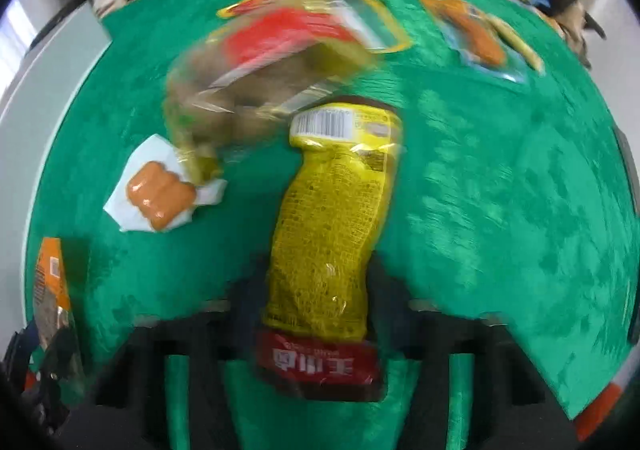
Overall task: Organize snacks
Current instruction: 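Grasp the orange-topped meat bag with the left tool while the right tool grasps the yellow packet, then carry both packs over the white box and open both tools to drop them, then move the left tool toward the white tray of three sausages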
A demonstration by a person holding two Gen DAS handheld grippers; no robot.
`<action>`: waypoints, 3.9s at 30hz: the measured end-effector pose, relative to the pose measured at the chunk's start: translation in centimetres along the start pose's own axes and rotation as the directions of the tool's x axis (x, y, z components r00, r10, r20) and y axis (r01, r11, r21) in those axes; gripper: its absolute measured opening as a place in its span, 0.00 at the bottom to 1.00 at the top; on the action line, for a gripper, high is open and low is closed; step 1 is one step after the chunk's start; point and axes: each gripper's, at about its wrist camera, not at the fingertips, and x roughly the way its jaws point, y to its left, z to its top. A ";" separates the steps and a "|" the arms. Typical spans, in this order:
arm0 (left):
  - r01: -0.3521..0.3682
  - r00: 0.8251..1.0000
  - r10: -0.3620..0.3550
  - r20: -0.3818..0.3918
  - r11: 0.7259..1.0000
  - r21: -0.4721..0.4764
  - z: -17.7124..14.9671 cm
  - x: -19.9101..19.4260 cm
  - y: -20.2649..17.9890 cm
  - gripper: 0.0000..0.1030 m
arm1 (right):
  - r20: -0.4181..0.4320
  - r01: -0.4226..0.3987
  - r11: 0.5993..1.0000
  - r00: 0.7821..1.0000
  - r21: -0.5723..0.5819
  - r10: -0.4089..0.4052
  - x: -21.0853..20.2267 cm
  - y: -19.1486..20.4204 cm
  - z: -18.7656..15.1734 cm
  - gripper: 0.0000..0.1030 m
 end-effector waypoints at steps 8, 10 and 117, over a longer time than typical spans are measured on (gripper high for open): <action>0.127 0.992 -0.126 0.021 0.990 -0.063 1.3 -3.0 -0.5 0.66 | 0.040 -0.377 0.886 0.924 0.270 0.380 -4.9 -9.9 -2.2 0.43; 0.189 0.981 -0.182 0.065 0.974 -0.122 2.6 -5.6 0.5 0.66 | 0.065 -0.444 0.865 0.895 0.233 0.441 -7.3 -8.6 -1.7 0.43; -0.245 0.968 0.249 -0.030 0.965 0.090 -0.8 2.8 -5.6 1.00 | 0.320 0.023 0.998 0.947 -0.052 -0.005 0.2 -14.0 -1.6 0.81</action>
